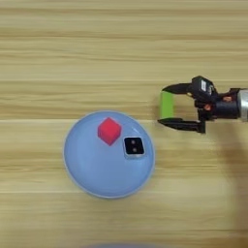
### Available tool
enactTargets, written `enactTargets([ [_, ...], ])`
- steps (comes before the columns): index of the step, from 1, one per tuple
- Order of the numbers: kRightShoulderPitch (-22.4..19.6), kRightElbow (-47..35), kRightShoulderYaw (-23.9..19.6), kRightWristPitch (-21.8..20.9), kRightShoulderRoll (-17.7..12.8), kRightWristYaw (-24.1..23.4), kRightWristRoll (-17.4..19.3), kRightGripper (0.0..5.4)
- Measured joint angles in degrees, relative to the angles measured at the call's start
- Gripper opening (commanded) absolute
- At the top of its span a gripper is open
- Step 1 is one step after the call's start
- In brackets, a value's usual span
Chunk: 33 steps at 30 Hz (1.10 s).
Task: Move the objects on the table
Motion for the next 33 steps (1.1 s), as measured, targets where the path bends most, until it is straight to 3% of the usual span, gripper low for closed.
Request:
enactTargets([
  [14,3.09,-13.40,4.56,3.25,0.87,1.24,1.36,4.56],
  [33,4.33,-18.69,13.51,4.04,2.87,1.89,1.23,4.56],
])
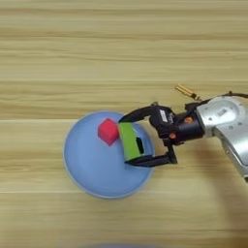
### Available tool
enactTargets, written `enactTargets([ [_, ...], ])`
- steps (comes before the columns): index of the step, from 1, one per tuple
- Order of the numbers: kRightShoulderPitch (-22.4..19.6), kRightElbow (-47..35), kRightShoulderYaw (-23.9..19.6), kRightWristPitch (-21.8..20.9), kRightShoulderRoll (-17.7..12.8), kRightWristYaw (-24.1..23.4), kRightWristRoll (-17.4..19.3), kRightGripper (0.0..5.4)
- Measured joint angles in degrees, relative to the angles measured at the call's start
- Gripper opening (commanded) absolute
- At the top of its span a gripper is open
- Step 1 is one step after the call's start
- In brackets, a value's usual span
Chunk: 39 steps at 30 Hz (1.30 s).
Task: Move the objects on the table
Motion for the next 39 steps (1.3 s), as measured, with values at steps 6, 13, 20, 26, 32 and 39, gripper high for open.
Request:
enactTargets([
  [6,0.22,-0.34,3.05,-0.13,0.74,0.71,-1.14,4.56],
  [13,0.15,1.89,5.99,-0.61,2.05,0.71,-3.50,4.56],
  [20,-0.22,4.38,7.34,-1.98,3.30,0.48,-5.28,4.56],
  [26,-0.80,8.62,9.23,-3.41,5.48,-0.90,-8.48,4.56],
  [32,-0.81,11.11,9.98,-4.19,6.75,-1.95,-10.25,4.56],
  [39,-3.08,15.87,10.44,-6.65,8.46,-3.67,-11.84,4.56],
])
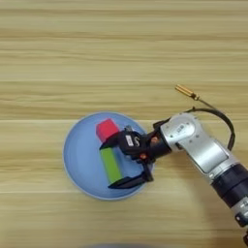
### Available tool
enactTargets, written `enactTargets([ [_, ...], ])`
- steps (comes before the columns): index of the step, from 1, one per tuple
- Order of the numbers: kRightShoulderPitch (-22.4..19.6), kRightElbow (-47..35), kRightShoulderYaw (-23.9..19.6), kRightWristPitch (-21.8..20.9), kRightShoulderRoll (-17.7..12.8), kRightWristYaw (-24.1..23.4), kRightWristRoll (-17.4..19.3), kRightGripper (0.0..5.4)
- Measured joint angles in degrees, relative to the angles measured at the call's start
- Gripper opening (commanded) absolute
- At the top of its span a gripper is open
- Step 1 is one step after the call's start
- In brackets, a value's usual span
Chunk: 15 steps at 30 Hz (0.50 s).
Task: Move the objects on the table
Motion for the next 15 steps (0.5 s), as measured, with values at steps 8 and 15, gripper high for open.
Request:
enactTargets([
  [8,-0.74,0.38,0.27,1.80,0.16,0.47,-0.08,5.37],
  [15,-0.43,-6.33,-2.95,6.89,0.05,1.73,4.58,5.37],
])
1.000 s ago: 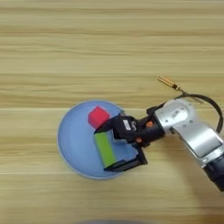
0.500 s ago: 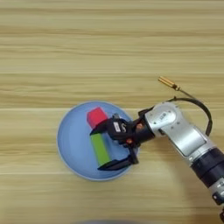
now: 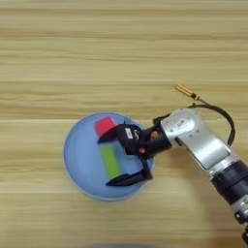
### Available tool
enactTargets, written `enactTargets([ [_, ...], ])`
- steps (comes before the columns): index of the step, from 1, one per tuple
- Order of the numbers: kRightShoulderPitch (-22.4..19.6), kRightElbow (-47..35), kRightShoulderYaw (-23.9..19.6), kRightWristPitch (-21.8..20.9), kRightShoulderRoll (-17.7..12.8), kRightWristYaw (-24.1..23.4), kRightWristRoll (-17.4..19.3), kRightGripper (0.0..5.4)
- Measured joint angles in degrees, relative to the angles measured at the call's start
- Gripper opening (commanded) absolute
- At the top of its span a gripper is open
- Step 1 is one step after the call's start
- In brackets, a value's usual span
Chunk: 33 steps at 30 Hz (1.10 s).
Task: Move the objects on the table
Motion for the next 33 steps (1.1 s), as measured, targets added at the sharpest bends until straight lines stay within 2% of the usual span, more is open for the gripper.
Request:
enactTargets([
  [4,-0.01,-1.90,-2.07,2.25,0.03,-0.09,2.06,5.37],
  [13,-0.27,-4.60,-8.17,4.41,1.15,-2.64,8.45,5.37],
  [21,-2.52,-5.18,-16.43,7.18,0.70,-6.24,13.53,5.37],
  [28,-4.74,-1.01,-22.04,6.85,-1.42,-8.08,14.84,5.37],
  [33,-6.93,6.76,-23.94,3.94,-3.80,-9.07,13.31,5.37],
])
